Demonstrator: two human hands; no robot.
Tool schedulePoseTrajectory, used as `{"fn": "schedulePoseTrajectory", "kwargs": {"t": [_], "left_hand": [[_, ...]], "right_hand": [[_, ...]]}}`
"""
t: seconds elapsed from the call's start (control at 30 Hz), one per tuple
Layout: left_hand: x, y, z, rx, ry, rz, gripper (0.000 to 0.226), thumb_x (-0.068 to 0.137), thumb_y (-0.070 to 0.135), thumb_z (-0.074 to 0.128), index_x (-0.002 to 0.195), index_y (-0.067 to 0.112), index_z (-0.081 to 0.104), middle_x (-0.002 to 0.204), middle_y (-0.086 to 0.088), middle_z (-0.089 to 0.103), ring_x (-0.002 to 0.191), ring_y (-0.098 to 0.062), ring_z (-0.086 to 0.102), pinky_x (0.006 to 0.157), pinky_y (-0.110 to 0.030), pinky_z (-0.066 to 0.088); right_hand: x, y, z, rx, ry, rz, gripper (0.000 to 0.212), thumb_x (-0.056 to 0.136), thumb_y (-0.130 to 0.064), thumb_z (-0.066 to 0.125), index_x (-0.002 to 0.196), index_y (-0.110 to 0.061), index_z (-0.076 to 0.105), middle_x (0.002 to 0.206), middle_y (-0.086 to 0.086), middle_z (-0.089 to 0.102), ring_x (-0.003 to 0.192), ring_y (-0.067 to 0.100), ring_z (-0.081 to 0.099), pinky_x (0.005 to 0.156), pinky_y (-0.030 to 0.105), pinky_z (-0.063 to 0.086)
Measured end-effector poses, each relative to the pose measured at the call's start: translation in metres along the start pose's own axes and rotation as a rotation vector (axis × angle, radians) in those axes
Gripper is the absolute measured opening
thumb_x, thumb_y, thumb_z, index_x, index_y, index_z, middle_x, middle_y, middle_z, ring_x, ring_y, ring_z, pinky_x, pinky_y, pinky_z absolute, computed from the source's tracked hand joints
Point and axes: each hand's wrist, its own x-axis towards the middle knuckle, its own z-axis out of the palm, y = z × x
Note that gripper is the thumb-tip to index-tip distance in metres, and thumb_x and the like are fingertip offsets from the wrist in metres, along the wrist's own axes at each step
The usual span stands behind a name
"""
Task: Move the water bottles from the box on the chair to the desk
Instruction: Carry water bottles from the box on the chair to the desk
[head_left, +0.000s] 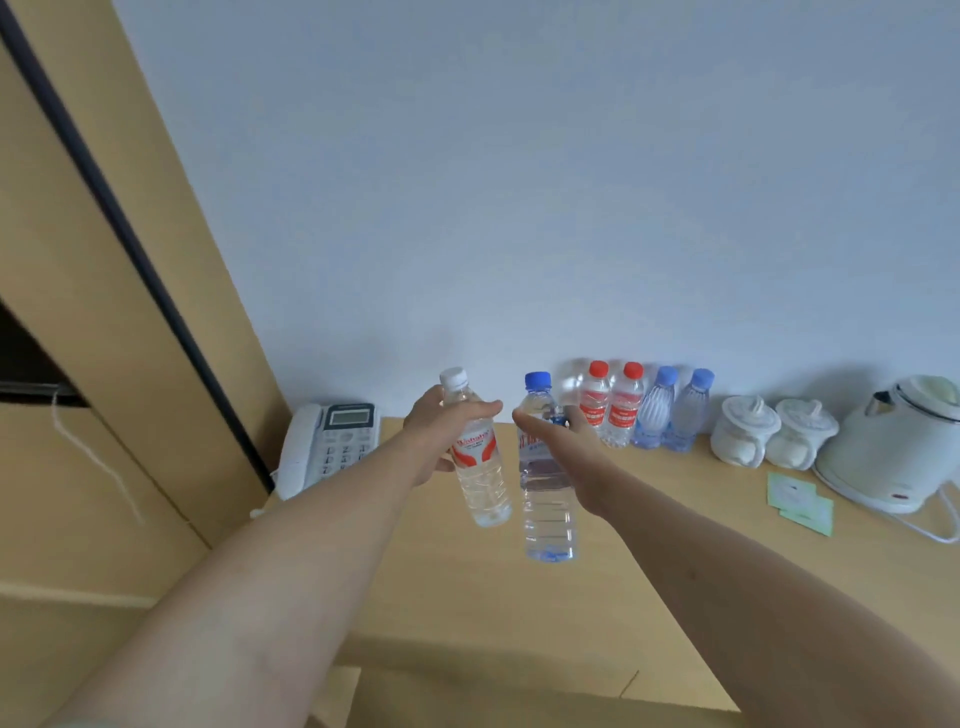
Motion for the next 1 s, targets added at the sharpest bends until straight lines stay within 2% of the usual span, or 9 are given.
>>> {"fn": "schedulePoseTrajectory", "kwargs": {"t": [0.1,0.2,0.27,0.4,0.57,0.67,0.8,0.93,1.0], "left_hand": [[0.027,0.003,0.005,0.033,-0.019,0.008,0.067,0.066,0.051,0.091,0.123,0.032,0.061,0.116,0.003,0.072,0.102,-0.023,0.07,0.094,-0.051,0.058],[0.05,0.008,0.014,0.081,-0.025,0.028,0.06,0.064,0.051,0.091,0.113,0.031,0.062,0.11,0.007,0.072,0.095,-0.017,0.07,0.082,-0.044,0.06],[0.065,0.01,0.02,0.111,-0.019,0.035,0.059,0.062,0.05,0.092,0.107,0.027,0.062,0.108,0.006,0.071,0.091,-0.016,0.07,0.071,-0.038,0.059],[0.097,0.015,0.036,0.142,0.027,0.039,0.063,0.061,0.044,0.094,0.106,0.022,0.056,0.11,0.003,0.066,0.097,-0.021,0.068,0.074,-0.041,0.062],[0.136,0.021,0.056,0.159,0.082,0.028,0.06,0.068,0.046,0.09,0.113,0.026,0.054,0.112,0.001,0.062,0.097,-0.024,0.067,0.076,-0.046,0.064],[0.152,0.021,0.067,0.117,0.107,-0.02,0.057,0.073,0.05,0.085,0.119,0.03,0.058,0.115,0.0,0.063,0.091,-0.022,0.07,0.069,-0.045,0.066],[0.166,0.022,0.076,0.098,0.096,-0.122,0.056,0.077,0.052,0.078,0.124,0.029,0.058,0.126,-0.004,0.058,0.097,-0.026,0.068,0.06,-0.036,0.064],[0.178,0.035,0.08,0.113,0.012,-0.205,0.075,0.076,0.045,0.082,0.135,0.014,0.048,0.131,-0.008,0.048,0.101,-0.025,0.065,0.073,-0.043,0.066],[0.18,0.044,0.082,0.153,-0.038,-0.209,0.07,0.075,0.043,0.086,0.128,0.013,0.051,0.126,-0.007,0.052,0.098,-0.024,0.064,0.074,-0.043,0.066]], "right_hand": [[0.02,0.001,-0.003,-0.042,0.042,-0.045,0.048,0.079,-0.032,0.088,0.114,-0.023,0.057,0.107,0.007,0.073,0.088,0.018,0.074,0.066,0.031,0.055],[0.045,0.003,-0.008,-0.12,0.096,-0.073,0.053,0.074,-0.023,0.091,0.113,-0.02,0.056,0.106,0.007,0.071,0.091,0.019,0.073,0.068,0.028,0.055],[0.063,0.005,-0.013,-0.203,0.113,-0.081,0.056,0.07,-0.02,0.093,0.112,-0.019,0.056,0.105,0.007,0.071,0.093,0.021,0.072,0.074,0.032,0.059],[0.103,0.005,-0.029,-0.429,0.151,-0.092,0.06,0.064,-0.02,0.095,0.11,-0.021,0.057,0.103,0.001,0.068,0.097,0.023,0.067,0.087,0.041,0.058],[0.144,-0.001,-0.041,-0.551,0.18,-0.115,0.073,0.065,-0.023,0.096,0.128,-0.02,0.058,0.102,-0.005,0.064,0.098,0.021,0.062,0.084,0.036,0.052],[0.163,-0.007,-0.042,-0.624,0.177,-0.083,0.064,0.066,-0.02,0.095,0.118,-0.017,0.059,0.097,0.001,0.065,0.09,0.023,0.064,0.083,0.044,0.06],[0.181,-0.012,-0.043,-0.675,0.166,-0.036,0.054,0.062,-0.006,0.092,0.107,-0.01,0.062,0.089,0.004,0.064,0.084,0.025,0.063,0.078,0.041,0.059],[0.191,-0.02,-0.042,-0.645,0.164,-0.066,0.067,0.061,0.004,0.089,0.121,-0.013,0.065,0.099,0.002,0.066,0.094,0.027,0.064,0.073,0.032,0.052],[0.195,-0.027,-0.042,-0.659,0.169,-0.095,0.063,0.062,0.003,0.088,0.118,-0.014,0.067,0.097,-0.001,0.066,0.091,0.024,0.063,0.063,0.025,0.045]]}}
